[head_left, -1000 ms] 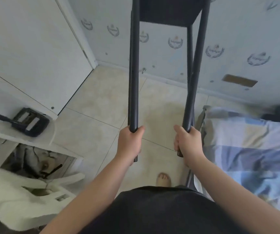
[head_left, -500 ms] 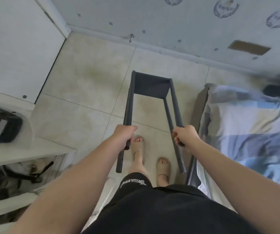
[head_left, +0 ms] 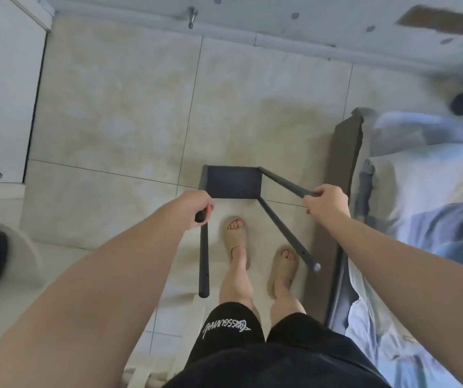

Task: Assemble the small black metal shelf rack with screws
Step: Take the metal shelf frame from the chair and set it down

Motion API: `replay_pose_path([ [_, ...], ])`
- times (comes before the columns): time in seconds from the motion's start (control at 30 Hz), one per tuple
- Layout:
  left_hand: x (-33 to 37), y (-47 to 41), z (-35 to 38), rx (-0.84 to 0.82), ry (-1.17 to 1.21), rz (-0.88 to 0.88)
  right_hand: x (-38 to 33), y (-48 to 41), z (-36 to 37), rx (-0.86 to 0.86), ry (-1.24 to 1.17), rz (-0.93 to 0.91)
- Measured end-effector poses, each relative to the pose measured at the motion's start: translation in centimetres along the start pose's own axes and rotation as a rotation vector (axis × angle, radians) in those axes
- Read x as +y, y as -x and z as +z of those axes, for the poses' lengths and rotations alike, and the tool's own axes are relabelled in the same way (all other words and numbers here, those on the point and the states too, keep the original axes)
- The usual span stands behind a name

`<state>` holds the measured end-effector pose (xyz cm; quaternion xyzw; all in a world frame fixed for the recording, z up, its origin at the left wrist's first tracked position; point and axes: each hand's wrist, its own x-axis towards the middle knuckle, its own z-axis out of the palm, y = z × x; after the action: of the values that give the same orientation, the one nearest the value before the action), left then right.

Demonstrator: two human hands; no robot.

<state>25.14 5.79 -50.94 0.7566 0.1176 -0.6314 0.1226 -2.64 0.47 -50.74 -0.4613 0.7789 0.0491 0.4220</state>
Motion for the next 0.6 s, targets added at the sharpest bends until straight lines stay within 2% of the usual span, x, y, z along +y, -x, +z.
replay_pose_path([
  [0.1, 2.0, -1.0, -0.2, -0.003, 0.000, -0.002, -0.8, -0.9, 0.9, 0.021, 0.026, -0.049],
  [0.23, 3.8, -2.6, -0.3, 0.086, -0.204, 0.117, -2.3, -2.2, 1.9, 0.068, 0.019, -0.124],
  [0.4, 4.9, -3.9, -0.9, 0.322, -0.701, 0.435, -4.3, -3.7, 2.1, 0.136, -0.041, -0.178],
  [0.53, 5.0, -3.6, -1.0, 0.429, -0.734, 0.711, -5.8, -4.0, 1.6, 0.110, -0.043, -0.241],
  [0.6, 4.9, -3.2, -0.8, 0.407, -0.730, 0.801, -6.6, -3.8, 1.1, 0.054, -0.062, -0.276],
])
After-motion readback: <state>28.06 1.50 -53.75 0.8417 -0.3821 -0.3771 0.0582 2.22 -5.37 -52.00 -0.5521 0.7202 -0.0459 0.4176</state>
